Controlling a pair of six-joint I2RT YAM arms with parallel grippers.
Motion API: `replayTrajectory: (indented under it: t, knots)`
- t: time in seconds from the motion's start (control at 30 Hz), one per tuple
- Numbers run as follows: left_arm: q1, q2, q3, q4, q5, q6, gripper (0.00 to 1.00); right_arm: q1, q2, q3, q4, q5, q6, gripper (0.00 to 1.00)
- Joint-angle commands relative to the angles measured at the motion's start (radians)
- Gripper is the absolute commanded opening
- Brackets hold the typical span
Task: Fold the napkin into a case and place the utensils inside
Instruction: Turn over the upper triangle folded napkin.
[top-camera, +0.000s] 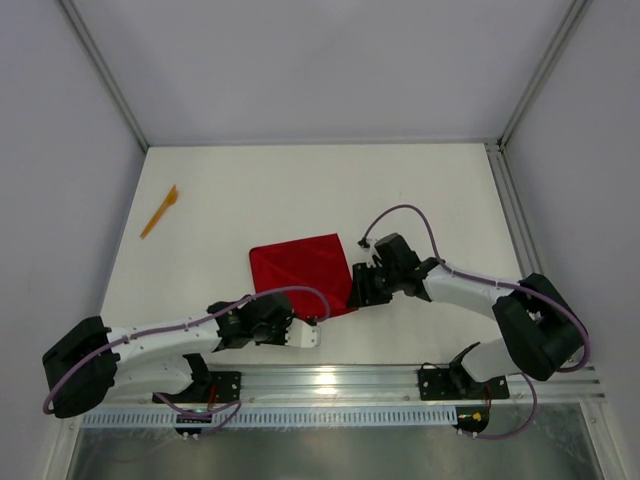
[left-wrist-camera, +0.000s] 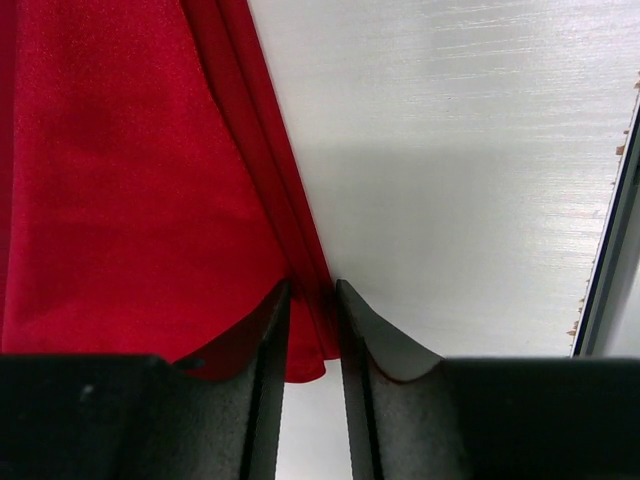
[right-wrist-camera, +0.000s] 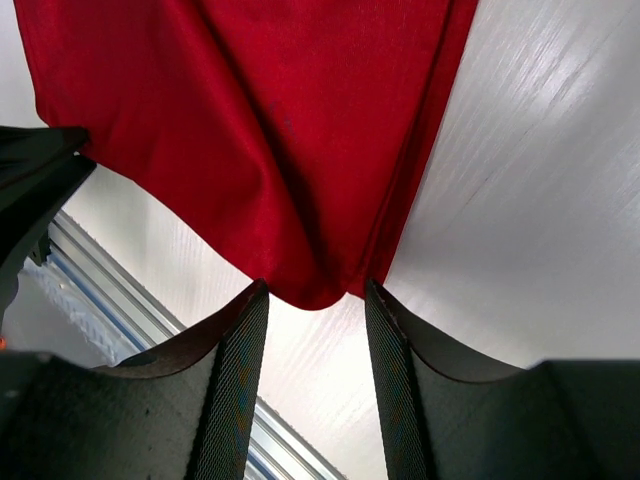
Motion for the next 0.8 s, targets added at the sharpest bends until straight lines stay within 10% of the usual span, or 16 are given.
replayTrajectory:
  t: [0.0, 0.53, 0.63, 0.77]
  knots:
    - [-0.003, 0.012, -0.006, 0.032, 0.012, 0.036, 0.26, 0.024, -0.021, -0.026, 0.045, -0.017, 0.021, 0.49]
    - [-0.030, 0.001, -0.015, 0.052, 0.049, 0.099, 0.00, 0.043, -0.006, -0.049, 0.082, 0.061, 0.075, 0.09]
    - [-0.032, -0.005, -0.028, 0.052, 0.048, 0.112, 0.00, 0.043, -0.013, -0.060, 0.054, 0.064, 0.066, 0.10]
    - [-0.030, -0.014, -0.035, 0.063, 0.040, 0.134, 0.00, 0.043, -0.029, -0.060, 0.022, 0.017, 0.044, 0.43]
